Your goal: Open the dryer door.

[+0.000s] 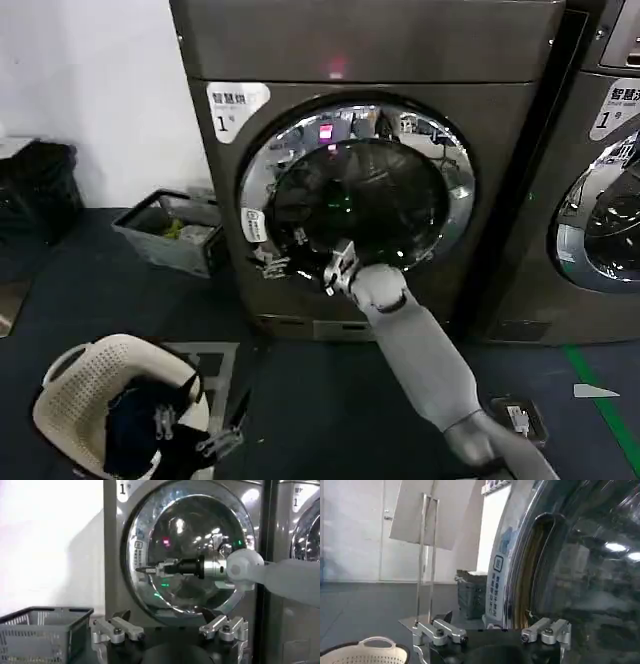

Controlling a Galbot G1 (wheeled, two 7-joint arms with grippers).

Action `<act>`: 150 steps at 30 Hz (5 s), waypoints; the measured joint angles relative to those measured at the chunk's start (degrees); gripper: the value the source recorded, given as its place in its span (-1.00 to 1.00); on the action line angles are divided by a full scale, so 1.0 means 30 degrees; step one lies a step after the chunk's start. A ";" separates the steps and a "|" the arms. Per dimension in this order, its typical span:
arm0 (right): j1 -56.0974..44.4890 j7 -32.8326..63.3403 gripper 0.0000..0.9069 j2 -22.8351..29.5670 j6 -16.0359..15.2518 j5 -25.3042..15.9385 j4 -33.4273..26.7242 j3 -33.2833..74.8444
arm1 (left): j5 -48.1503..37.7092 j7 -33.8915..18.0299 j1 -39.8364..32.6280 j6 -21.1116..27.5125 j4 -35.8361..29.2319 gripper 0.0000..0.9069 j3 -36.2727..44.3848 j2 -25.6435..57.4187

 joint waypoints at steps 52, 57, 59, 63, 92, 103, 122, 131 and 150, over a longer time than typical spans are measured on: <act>-0.3941 -1.2955 1.00 -0.6707 0.0085 0.5019 0.5729 0.2382 | -0.8490 0.3758 -0.7298 0.3193 0.2980 1.00 -0.0905 0.5589; -0.4640 -1.3530 1.00 -0.7099 0.0112 0.5230 0.6092 0.2901 | -0.9514 0.4069 -0.7933 0.3419 0.3541 1.00 -0.0574 0.6205; -0.4999 -1.3541 1.00 -0.7225 0.0165 0.5270 0.6259 0.3105 | -0.9979 0.4080 -0.8343 0.3457 0.3835 1.00 -0.0421 0.6494; -0.5529 -1.3546 1.00 -0.7412 0.0262 0.5450 0.6430 0.3454 | -1.0557 0.4170 -0.9313 0.3387 0.4687 1.00 -0.0089 0.7081; -1.0120 -1.3564 1.00 -0.9436 0.1452 0.6603 0.8129 0.8156 | -1.1989 0.4796 -1.6029 0.2652 0.9705 1.00 0.6356 0.8914; -1.2094 -1.3561 1.00 -0.9618 0.1582 0.6632 0.7376 1.2573 | -1.1936 0.5208 -1.8437 0.2525 1.0513 1.00 0.9127 0.8508; -1.5155 -1.1023 1.00 -0.9761 0.0997 0.6930 0.4771 2.4212 | -1.1834 0.6198 -2.1358 0.2440 1.0114 1.00 1.3626 0.7845; -1.7411 -0.3585 1.00 -0.9211 0.2795 0.7641 0.5367 3.0526 | -1.1706 0.5929 -2.2691 0.2485 1.0145 1.00 1.6248 0.6772; -2.2603 0.9765 1.00 -0.8074 -0.0514 0.2997 0.6541 3.9593 | -1.0209 0.3643 -2.5585 0.2039 1.2387 1.00 2.0865 0.3597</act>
